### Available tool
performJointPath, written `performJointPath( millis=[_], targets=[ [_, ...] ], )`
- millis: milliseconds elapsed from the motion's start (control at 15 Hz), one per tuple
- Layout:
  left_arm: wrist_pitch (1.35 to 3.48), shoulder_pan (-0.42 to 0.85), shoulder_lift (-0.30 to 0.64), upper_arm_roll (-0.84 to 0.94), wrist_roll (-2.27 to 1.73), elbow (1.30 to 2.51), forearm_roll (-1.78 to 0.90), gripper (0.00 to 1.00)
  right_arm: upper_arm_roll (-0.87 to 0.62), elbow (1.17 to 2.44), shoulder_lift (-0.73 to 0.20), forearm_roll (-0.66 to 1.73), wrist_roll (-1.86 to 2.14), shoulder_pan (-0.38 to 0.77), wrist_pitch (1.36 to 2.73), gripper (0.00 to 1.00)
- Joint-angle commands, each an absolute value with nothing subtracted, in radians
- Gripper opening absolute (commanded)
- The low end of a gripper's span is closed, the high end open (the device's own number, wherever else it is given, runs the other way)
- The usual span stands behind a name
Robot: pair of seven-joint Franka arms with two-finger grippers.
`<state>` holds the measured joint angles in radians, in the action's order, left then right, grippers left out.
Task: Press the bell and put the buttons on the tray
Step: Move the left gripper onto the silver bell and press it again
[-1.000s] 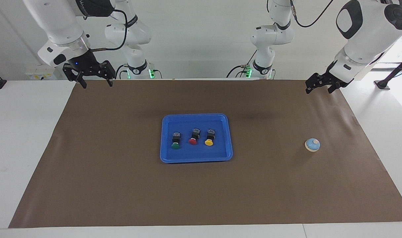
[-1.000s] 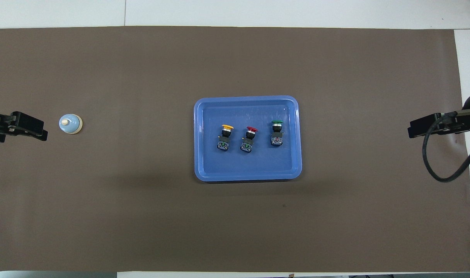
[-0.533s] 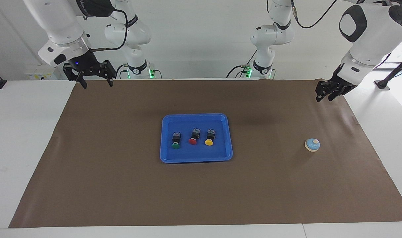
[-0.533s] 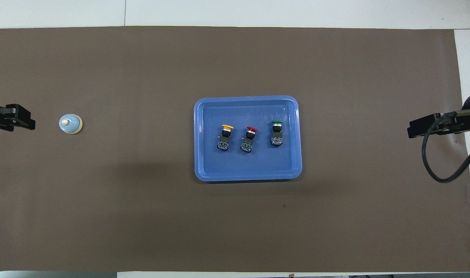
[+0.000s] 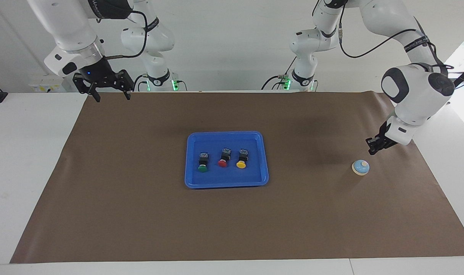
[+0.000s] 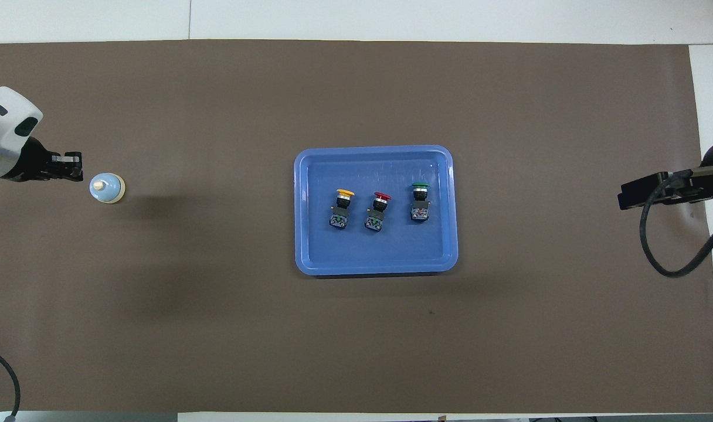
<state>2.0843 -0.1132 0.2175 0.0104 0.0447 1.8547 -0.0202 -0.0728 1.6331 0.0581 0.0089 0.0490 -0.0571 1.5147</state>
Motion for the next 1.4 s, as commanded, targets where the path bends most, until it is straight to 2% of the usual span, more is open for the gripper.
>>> performJointPath(
  millis=[0, 600, 867, 1000, 1067, 1333],
  targets=[
    [2.152, -0.147, 0.222, 0.015, 0.086, 1.905, -0.012, 0.05, -0.083, 1.651, 0.075, 0.006, 0.069, -0.072, 1.52, 1.0],
    [2.295, -0.137, 0.274, 0.015, 0.083, 1.993, -0.011, 0.16, -0.081, 1.651, 0.075, 0.006, 0.069, -0.072, 1.52, 1.0],
    [2.254, -0.135, 0.272, 0.015, 0.086, 1.956, -0.011, 0.5, -0.083, 1.651, 0.075, 0.006, 0.069, -0.072, 1.52, 1.0],
    [2.128, -0.13, 0.249, 0.015, 0.084, 1.881, -0.011, 0.86, -0.083, 1.651, 0.075, 0.006, 0.069, -0.072, 1.52, 1.0],
    [2.055, -0.129, 0.229, 0.017, 0.083, 1.841, -0.011, 1.0, -0.083, 1.651, 0.075, 0.006, 0.069, -0.072, 1.52, 1.0],
    [1.772, -0.109, 0.144, 0.02, 0.069, 1.694, -0.011, 1.0, -0.083, 1.651, 0.075, 0.006, 0.069, -0.072, 1.52, 1.0]
  ],
)
